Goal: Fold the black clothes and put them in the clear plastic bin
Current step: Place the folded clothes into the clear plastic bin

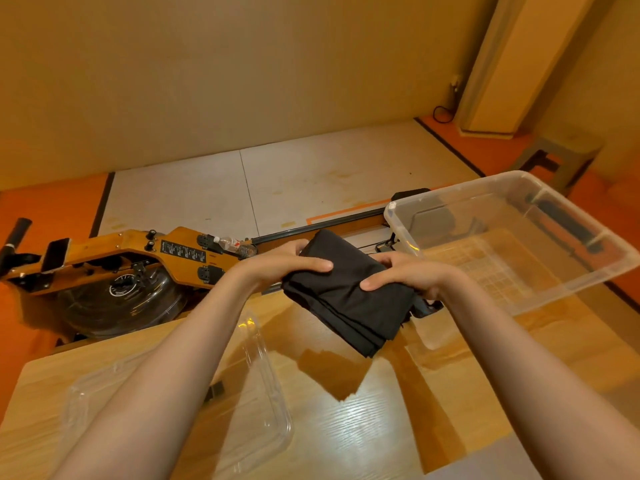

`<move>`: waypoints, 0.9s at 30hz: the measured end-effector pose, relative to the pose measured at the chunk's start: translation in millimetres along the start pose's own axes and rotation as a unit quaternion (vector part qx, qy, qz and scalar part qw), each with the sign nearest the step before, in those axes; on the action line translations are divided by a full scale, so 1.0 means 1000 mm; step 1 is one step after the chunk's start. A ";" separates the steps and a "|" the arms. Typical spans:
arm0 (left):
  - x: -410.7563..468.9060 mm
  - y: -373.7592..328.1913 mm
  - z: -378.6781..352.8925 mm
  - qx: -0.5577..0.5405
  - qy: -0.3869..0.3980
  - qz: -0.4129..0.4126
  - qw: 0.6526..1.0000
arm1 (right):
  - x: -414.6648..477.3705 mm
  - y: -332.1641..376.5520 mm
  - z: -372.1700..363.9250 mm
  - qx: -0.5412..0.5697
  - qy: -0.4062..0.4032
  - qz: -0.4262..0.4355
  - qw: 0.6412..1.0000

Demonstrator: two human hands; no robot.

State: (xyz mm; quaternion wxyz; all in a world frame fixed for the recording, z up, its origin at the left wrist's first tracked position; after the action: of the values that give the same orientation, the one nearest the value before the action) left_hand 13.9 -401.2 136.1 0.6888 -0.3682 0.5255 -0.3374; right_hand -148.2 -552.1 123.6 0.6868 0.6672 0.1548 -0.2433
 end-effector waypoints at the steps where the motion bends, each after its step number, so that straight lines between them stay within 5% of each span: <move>1: 0.005 -0.008 -0.004 0.007 -0.008 0.001 1.000 | -0.003 0.002 0.006 0.003 -0.004 -0.005 1.000; 6: 0.021 -0.031 -0.026 -0.072 -0.017 0.001 0.997 | -0.033 -0.005 0.045 0.143 0.010 -0.010 0.990; 9: 0.035 -0.044 -0.042 -0.155 -0.042 0.004 0.987 | -0.042 -0.023 0.072 0.348 0.033 0.060 0.935; 13: 0.066 -0.067 -0.068 -0.242 -0.096 0.013 0.966 | -0.045 -0.040 0.111 0.440 0.052 0.142 0.885; 19: 0.130 -0.096 -0.120 -0.237 -0.155 -0.010 0.959 | -0.055 -0.049 0.196 0.329 -0.118 0.109 0.931; 27: 0.200 -0.110 -0.174 -0.251 -0.253 0.053 0.933 | -0.040 -0.073 0.287 0.269 -0.147 0.047 0.951</move>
State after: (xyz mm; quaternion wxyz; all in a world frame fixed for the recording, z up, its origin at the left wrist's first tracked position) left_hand -120.1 -653.9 105.1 0.7006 -0.5745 0.4199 -0.0531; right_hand -253.1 -830.7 101.2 0.5074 0.7909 -0.0507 -0.3384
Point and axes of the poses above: each hand's wrist, its own x-axis towards the middle knuckle, its own z-axis out of the back of the hand, y = z × x, the point moved 3 cm from there along x, towards the middle knuckle, and after that the axes turned 3 degrees about x, right-handed, at the moved point
